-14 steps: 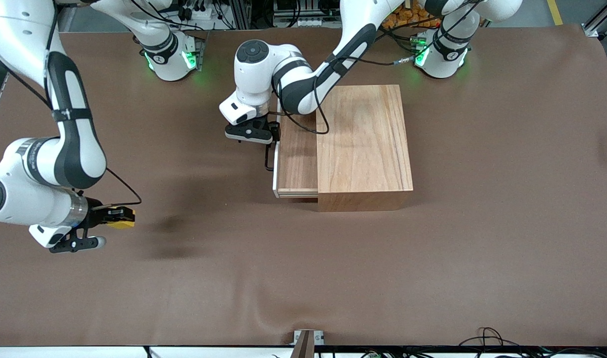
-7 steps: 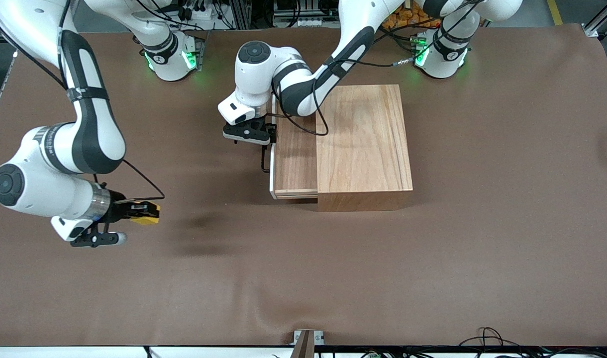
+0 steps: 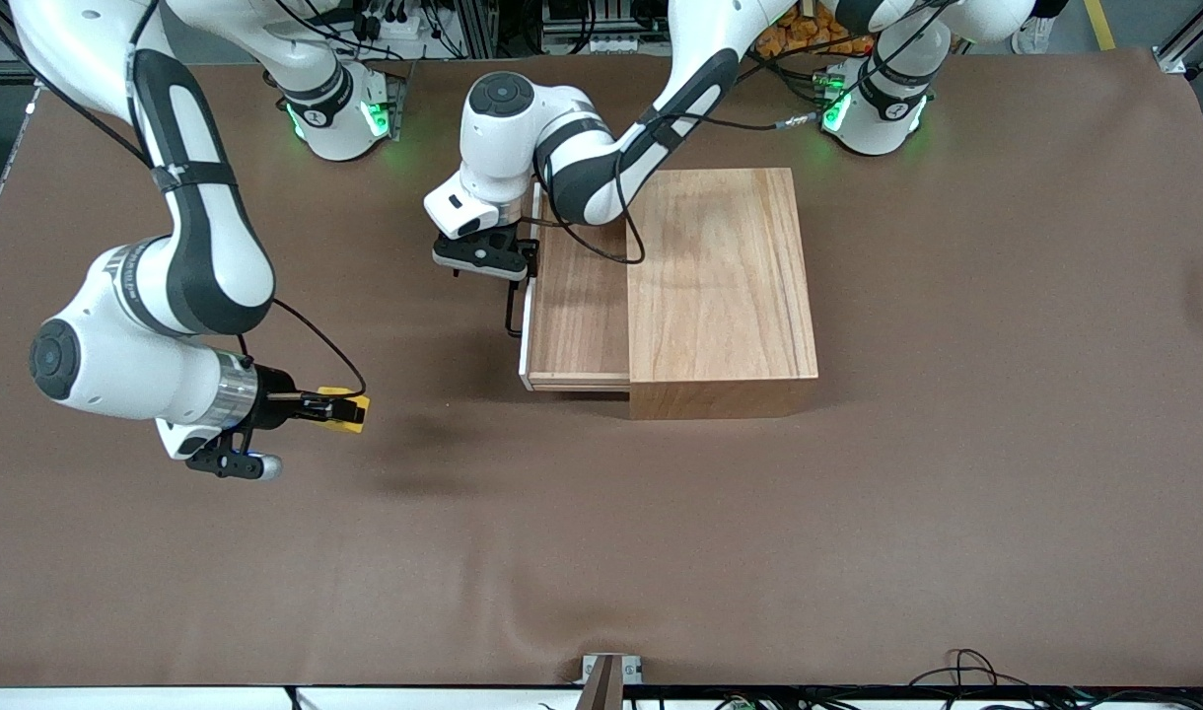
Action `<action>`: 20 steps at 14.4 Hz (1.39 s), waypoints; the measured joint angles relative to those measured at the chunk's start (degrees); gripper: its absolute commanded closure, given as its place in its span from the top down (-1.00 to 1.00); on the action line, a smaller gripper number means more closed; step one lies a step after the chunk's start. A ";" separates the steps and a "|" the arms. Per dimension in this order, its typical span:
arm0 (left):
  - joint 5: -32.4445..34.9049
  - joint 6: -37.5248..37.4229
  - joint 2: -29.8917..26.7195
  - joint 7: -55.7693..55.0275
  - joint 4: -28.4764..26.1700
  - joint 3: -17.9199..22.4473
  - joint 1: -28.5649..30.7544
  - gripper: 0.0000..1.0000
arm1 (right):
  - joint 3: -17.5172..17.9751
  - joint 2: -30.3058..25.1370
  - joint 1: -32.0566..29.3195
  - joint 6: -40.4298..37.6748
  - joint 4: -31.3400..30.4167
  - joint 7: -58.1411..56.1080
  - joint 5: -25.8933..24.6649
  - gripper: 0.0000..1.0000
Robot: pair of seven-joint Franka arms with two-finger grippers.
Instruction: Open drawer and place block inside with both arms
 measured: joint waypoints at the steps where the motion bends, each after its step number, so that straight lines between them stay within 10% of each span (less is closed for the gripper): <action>1: -0.30 -0.07 -0.10 0.00 0.37 -0.28 -0.02 1.00 | 0.01 -0.66 1.52 1.75 -1.18 2.06 0.02 -1.00; 14: -0.52 -22.86 -12.31 8.74 1.27 0.03 4.23 1.00 | -0.03 -2.87 8.37 4.21 -2.94 12.07 0.03 -1.00; 20: -0.54 -28.48 -22.50 13.24 -6.54 0.25 11.18 1.00 | -0.04 -2.87 11.48 4.24 -2.96 13.32 0.04 -1.00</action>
